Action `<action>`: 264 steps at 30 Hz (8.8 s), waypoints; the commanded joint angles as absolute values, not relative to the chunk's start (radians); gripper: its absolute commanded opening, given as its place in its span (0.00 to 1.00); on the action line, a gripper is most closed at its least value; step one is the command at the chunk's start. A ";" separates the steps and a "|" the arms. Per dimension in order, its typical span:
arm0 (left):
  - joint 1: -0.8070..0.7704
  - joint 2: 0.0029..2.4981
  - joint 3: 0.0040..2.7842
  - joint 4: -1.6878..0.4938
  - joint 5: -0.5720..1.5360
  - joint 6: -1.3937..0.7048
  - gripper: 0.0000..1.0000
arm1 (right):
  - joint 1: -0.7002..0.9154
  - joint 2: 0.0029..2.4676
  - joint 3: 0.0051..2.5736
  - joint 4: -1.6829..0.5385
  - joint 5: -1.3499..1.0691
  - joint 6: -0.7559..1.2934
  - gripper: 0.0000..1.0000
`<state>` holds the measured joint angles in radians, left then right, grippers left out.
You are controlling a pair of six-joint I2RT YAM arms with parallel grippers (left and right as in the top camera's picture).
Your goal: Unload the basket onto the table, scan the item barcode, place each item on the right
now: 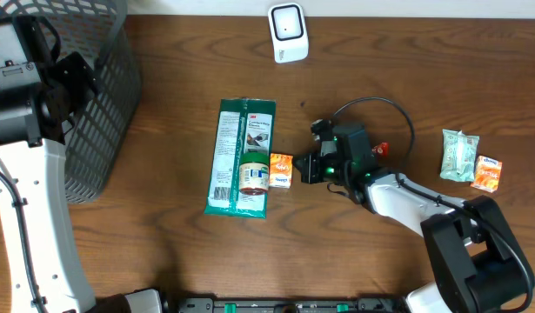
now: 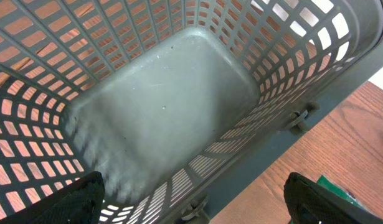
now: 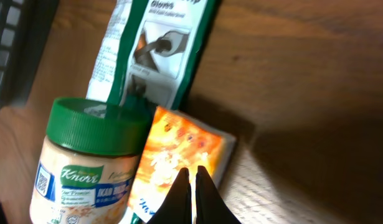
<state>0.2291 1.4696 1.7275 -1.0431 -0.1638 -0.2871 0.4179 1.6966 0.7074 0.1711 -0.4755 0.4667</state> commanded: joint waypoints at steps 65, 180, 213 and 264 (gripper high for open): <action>0.234 1.468 1.734 -1.044 -0.177 -0.278 0.92 | 0.289 1.741 0.706 -0.048 -0.626 0.447 0.01; 0.234 1.468 1.734 -1.044 -0.177 -0.278 0.93 | 0.372 1.752 0.707 0.244 -0.606 0.534 0.01; 0.234 1.468 1.734 -1.044 -0.177 -0.278 0.92 | 0.446 1.755 0.707 0.033 -0.348 0.477 0.01; 0.234 1.468 1.734 -1.044 -0.177 -0.278 0.93 | 0.358 1.604 0.707 -0.113 -0.387 0.474 0.18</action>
